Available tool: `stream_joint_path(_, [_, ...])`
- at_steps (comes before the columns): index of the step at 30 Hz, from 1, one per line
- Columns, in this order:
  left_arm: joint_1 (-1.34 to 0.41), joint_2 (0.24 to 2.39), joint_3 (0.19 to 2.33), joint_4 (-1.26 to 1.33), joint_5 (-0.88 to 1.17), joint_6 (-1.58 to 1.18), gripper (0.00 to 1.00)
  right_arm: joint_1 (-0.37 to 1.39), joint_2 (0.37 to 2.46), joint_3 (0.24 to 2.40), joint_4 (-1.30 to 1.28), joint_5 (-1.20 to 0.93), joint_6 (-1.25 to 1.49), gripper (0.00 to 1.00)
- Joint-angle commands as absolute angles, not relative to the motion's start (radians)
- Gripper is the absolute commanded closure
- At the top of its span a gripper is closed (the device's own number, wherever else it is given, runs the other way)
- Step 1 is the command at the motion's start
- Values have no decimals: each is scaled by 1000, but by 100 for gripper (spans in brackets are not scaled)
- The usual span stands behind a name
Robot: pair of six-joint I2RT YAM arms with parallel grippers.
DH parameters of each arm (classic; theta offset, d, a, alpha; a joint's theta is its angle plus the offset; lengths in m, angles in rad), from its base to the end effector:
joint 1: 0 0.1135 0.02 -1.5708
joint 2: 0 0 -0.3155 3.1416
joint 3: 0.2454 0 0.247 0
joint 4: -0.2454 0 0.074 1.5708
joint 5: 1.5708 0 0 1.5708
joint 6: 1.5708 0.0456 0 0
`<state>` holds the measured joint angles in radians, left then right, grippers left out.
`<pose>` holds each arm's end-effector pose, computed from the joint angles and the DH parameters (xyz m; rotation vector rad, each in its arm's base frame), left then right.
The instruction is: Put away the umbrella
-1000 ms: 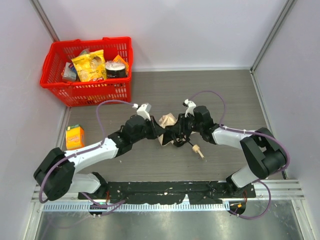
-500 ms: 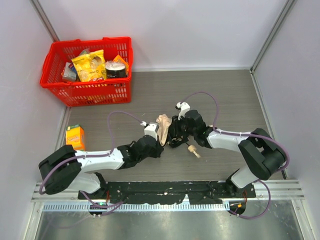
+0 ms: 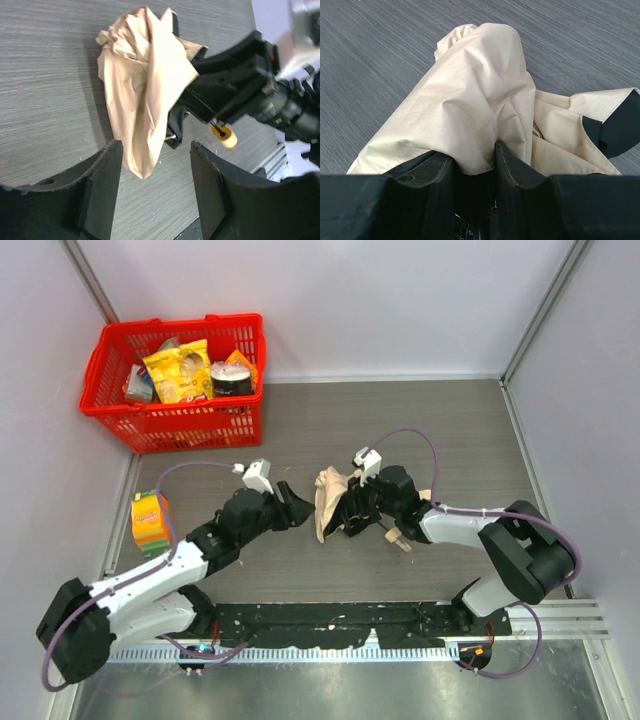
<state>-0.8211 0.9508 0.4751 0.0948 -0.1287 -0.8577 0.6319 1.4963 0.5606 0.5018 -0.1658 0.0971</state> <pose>0.1323 -0.1335 0.2696 -0.1286 2.0760 -0.9572 0.2335 0.1803 0.2208 -0.6473 1.9506 0.6266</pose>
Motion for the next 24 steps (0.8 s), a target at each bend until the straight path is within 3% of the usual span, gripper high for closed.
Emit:
stream_joint_path(1, [-723, 1098, 538, 176, 90, -914, 43, 630, 1468, 614, 603, -210, 46, 99])
stream_joint_path(4, [-719, 1265, 584, 270, 142, -935, 57, 629, 1482, 656, 588, -233, 46, 99])
stream_joint_path(11, [-719, 1653, 667, 538, 189, -976, 75, 627, 1468, 738, 535, -347, 75, 99])
stream_joint_path(16, [-689, 1779, 722, 641, 146, -917, 77, 604, 1427, 781, 431, -434, 52, 99])
stream_joint_path(24, [-683, 1873, 789, 735, 149, -914, 78, 600, 1410, 750, 370, -376, -24, 99])
